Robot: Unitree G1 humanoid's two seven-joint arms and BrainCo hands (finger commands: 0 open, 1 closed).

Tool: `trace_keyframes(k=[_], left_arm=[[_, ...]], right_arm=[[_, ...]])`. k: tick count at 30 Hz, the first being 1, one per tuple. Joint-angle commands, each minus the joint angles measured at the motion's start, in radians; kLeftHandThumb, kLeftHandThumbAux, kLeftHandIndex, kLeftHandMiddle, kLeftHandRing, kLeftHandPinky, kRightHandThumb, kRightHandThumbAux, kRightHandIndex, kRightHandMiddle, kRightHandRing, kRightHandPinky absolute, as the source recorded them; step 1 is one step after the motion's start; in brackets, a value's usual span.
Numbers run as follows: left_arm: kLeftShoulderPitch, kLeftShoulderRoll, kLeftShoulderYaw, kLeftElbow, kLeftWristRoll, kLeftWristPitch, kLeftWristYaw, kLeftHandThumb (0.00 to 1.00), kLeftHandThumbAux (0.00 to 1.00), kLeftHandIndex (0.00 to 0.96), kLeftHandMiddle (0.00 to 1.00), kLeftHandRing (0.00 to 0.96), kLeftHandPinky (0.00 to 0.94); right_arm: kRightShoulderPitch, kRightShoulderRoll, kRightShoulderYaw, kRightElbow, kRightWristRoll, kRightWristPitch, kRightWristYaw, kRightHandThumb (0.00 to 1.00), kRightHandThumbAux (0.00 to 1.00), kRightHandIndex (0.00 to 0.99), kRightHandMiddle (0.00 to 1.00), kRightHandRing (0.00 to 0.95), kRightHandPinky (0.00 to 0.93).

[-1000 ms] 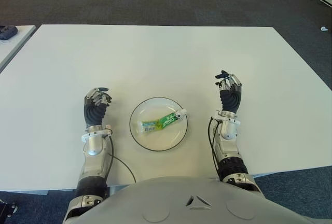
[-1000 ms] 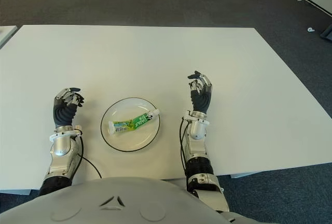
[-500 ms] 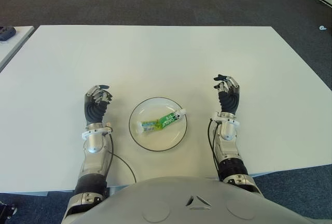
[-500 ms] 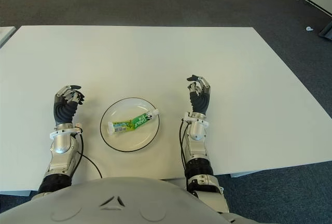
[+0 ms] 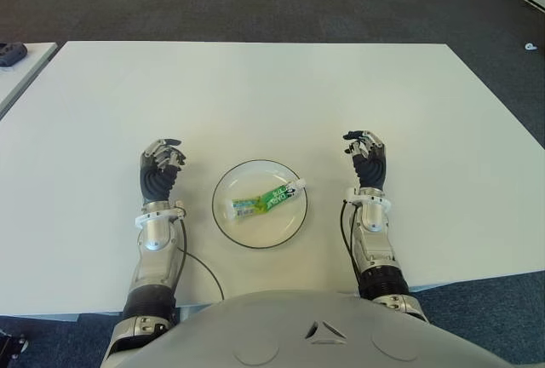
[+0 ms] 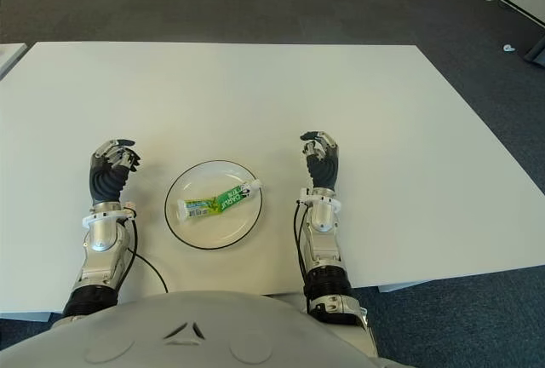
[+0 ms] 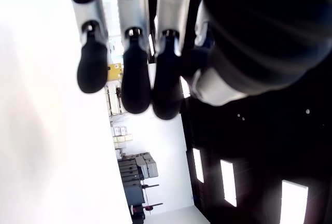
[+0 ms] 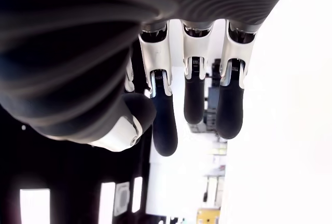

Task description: Put the toothpaste on the table into the plate.

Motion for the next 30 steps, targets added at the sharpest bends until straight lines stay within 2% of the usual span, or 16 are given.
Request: trace_keyframes(k=[1, 17, 23, 30], left_arm=[[0.005, 0.002, -0.013, -0.008, 0.000, 0.019, -0.018, 0.697, 0.720, 0.434, 0.652, 0.647, 0.652], [0.011, 0.005, -0.020, 0.005, -0.008, 0.011, -0.021, 0.697, 0.720, 0.433, 0.648, 0.643, 0.641], [0.015, 0.000, -0.021, 0.004, -0.017, 0.009, -0.027, 0.697, 0.719, 0.434, 0.650, 0.644, 0.644], [0.019, -0.002, -0.023, 0.004, -0.017, 0.006, -0.024, 0.697, 0.719, 0.433, 0.651, 0.644, 0.642]], right_arm=[[0.009, 0.000, 0.011, -0.008, -0.012, 0.040, 0.005, 0.708, 0.730, 0.428, 0.473, 0.455, 0.469], [0.002, -0.015, 0.023, 0.007, -0.026, 0.125, 0.015, 0.714, 0.731, 0.425, 0.453, 0.436, 0.441], [0.011, -0.015, 0.040, -0.027, -0.043, 0.205, 0.020, 0.716, 0.732, 0.424, 0.444, 0.422, 0.424], [0.023, -0.021, 0.056, -0.050, -0.050, 0.245, 0.033, 0.717, 0.732, 0.423, 0.439, 0.416, 0.420]])
